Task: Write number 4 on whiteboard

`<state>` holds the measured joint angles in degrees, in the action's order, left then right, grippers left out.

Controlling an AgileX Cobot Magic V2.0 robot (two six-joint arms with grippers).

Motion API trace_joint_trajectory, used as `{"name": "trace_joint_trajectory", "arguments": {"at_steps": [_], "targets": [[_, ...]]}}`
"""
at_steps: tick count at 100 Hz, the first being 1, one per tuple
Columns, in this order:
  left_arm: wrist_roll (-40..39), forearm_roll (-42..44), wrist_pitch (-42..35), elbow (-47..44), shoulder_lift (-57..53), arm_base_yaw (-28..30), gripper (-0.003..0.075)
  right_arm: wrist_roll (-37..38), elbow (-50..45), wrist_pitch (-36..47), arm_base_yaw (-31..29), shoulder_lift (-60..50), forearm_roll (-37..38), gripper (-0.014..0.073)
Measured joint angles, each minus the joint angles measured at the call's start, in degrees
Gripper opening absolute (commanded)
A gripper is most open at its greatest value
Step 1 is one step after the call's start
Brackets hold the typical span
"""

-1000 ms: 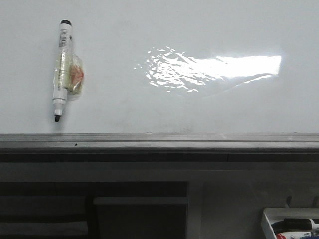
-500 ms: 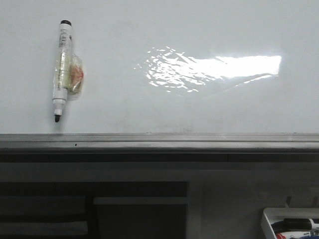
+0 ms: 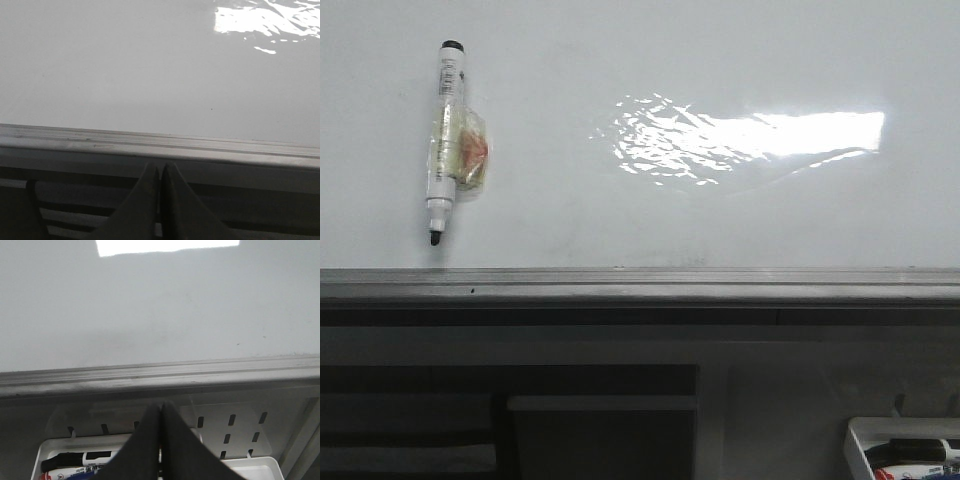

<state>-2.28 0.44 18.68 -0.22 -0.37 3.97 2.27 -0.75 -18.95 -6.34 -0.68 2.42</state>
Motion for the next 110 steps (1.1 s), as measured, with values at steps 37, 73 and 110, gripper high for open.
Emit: {"name": "trace_joint_trajectory", "arguments": {"at_steps": [37, 73, 110], "targets": [[0.0, 0.46, -3.02, 0.0, 0.0, 0.0, -0.002, 0.0, -0.14, 2.25, 0.0, 0.0, 0.0, -0.0061], [0.0, 0.12, -4.05, 0.0, 0.0, 0.0, -0.002, 0.0, -0.14, 5.97, 0.0, 0.0, -0.09, -0.0061], [0.0, 0.12, -5.88, 0.0, 0.0, 0.0, -0.002, 0.0, -0.14, 7.14, 0.0, 0.0, -0.13, -0.0061]]}}
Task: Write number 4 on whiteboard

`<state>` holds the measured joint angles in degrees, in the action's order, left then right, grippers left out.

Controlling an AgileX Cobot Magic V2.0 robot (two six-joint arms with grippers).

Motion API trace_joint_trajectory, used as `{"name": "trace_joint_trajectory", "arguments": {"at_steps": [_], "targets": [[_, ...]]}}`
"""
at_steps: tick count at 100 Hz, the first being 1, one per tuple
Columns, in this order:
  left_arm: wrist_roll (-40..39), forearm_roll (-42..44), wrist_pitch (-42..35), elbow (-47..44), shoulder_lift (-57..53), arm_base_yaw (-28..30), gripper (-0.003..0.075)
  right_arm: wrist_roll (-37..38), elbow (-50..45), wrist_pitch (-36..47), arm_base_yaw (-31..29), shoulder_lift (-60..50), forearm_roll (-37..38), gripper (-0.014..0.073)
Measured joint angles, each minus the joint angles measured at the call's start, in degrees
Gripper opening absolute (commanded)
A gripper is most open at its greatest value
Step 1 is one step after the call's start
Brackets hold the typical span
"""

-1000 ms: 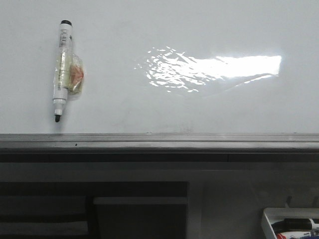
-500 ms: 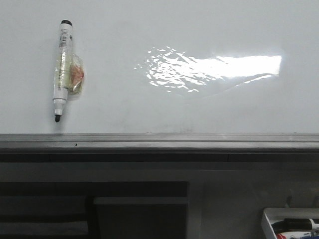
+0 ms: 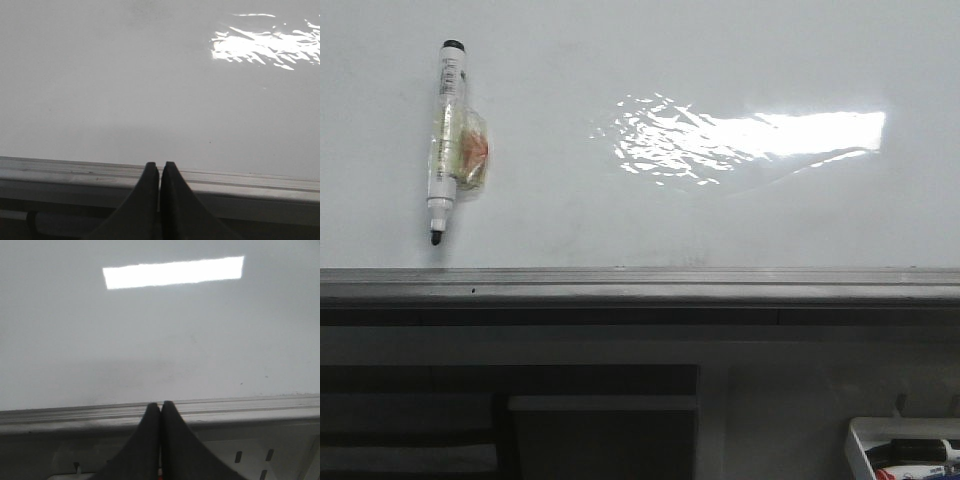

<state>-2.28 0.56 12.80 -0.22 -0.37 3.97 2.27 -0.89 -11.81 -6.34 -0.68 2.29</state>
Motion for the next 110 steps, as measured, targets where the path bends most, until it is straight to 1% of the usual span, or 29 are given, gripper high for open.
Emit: {"name": "trace_joint_trajectory", "arguments": {"at_steps": [15, 31, 39, 51, 58, 67, 77, 92, 99, 106, 109, 110], "targets": [[0.0, 0.0, -2.11, 0.0, 0.0, 0.0, -0.0021, 0.0, 0.0, 0.11, 0.0, 0.0, -0.3, -0.0061], [0.0, 0.0, -2.88, 0.0, 0.0, 0.61, -0.0021, 0.0, 0.0, 0.36, 0.0, 0.94, -3.56, -0.0061], [0.0, 0.0, -1.25, 0.79, 0.0, 1.37, -0.0021, 0.0, 0.0, 0.21, 0.0, 4.28, -4.26, -0.0061], [0.0, 0.52, 3.85, 4.01, 0.62, 3.75, -0.0021, 0.0, 1.01, -0.8, 0.0, 11.32, -4.68, -0.0061], [0.0, 0.02, 4.37, 6.02, 2.53, 5.01, -0.002, 0.0, 2.75, -0.8, 0.0, 15.66, -4.81, -0.0061], [0.0, -2.45, 0.78, 7.74, 5.05, 5.7, -0.002, 0.0, 4.68, 0.8, 0.0, 20.03, -4.81, -0.0061], [0.0, -4.23, -4.95, 9.15, 7.32, 5.69, -0.002, 0.0, 5.23, 4.05, 0.11, 21.31, -4.81, -0.0061], [0.0, -4.87, -5.45, 11.15, 10.35, 5.69, -0.0013, 0.0, 5.23, 7.34, 0.11, 21.35, -4.95, -0.0061], [0.0, -5.01, -5.09, 11.38, 12.44, 5.69, 0.0055, 0.0, 5.23, 7.43, 0.11, 21.35, -4.95, -0.0061], [0.0, -5.01, -4.95, 11.38, 14.87, 5.54, 0.0192, 0.0, 5.23, 7.0, 0.11, 21.35, -4.99, -0.0061], [0.0, -5.01, -4.95, 11.38, 15.85, 5.24, 0.0274, 0.0, 5.26, 6.7, 0.11, 21.35, -5.1, -0.0061], [0.0, -5.01, -4.95, 11.38, 16.32, 5.05, 0.0291, 0.0, 5.36, 6.7, 0.11, 21.35, -5.28, -0.0061]]}}
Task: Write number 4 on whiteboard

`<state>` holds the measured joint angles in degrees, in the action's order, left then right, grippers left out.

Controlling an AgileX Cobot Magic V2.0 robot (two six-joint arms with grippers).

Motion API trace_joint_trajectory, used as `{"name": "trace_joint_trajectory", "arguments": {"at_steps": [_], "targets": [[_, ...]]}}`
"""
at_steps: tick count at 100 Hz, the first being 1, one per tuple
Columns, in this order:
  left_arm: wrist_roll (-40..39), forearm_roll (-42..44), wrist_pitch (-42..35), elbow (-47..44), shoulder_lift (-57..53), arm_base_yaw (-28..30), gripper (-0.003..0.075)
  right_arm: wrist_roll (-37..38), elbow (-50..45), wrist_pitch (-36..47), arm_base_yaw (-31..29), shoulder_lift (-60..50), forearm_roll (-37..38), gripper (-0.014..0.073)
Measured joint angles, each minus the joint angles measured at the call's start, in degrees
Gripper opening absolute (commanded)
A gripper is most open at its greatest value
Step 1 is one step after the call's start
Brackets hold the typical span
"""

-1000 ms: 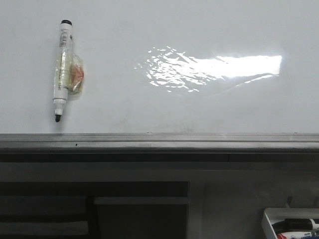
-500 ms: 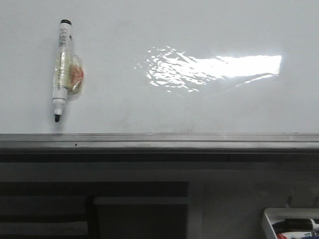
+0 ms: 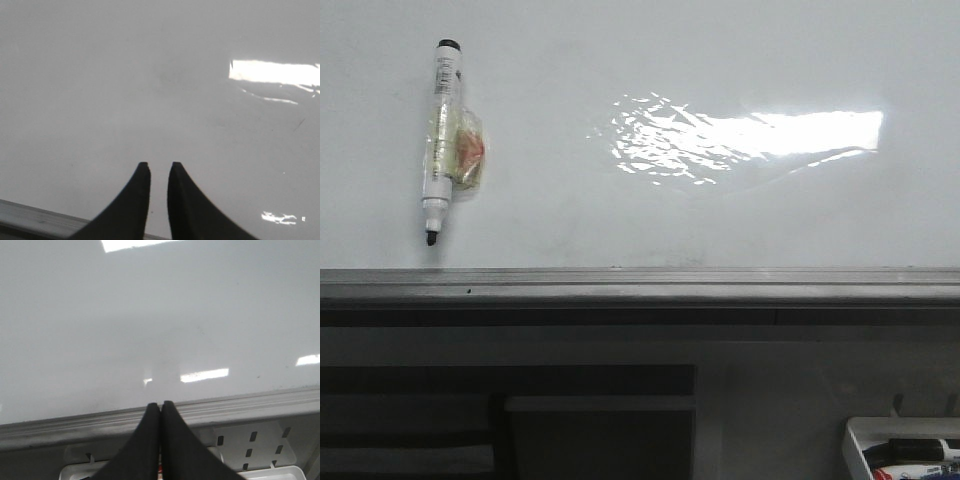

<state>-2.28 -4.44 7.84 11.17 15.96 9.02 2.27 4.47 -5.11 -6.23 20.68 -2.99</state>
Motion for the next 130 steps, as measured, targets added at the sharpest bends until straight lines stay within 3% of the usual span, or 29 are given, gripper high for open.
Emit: {"name": "trace_joint_trajectory", "arguments": {"at_steps": [6, 13, 32, 46, 74, 102, 130], "targets": [[0.0, 0.0, -0.98, 0.0, 1.71, -1.16, 0.0414, 0.0, -0.01, -0.15, 0.0, 0.0, -1.12, -0.0061], [0.0, 0.0, -4.54, 0.0, 3.56, -3.06, 0.0468, 0.0, 0.02, -0.26, 0.0, 0.0, -2.48, -0.0061], [0.0, -0.14, -17.93, 0.0, 9.37, -7.71, 0.0425, 0.0, 0.13, -0.11, 1.91, 0.0, -3.21, -0.0061], [0.0, 0.36, -22.56, 0.0, 13.23, -11.72, 0.0408, 0.0, 1.81, -0.91, 6.62, 0.0, -3.45, -0.0061], [-2.74, 5.73, -23.66, 0.0, 19.6, -29.53, 0.0408, 0.0, 7.24, -7.62, 15.75, 0.0, -3.52, -0.0061], [-4.91, 0.1, -23.38, 3.06, 29.66, -47.03, 0.0408, 0.0, 8.21, -7.9, 21.07, 0.0, -3.52, -0.0061], [-4.93, -1.99, -29.14, 5.44, 42.42, -49.39, 0.0408, 0.0, 8.21, -7.9, 21.66, 0.0, -3.52, -0.0061]]}}
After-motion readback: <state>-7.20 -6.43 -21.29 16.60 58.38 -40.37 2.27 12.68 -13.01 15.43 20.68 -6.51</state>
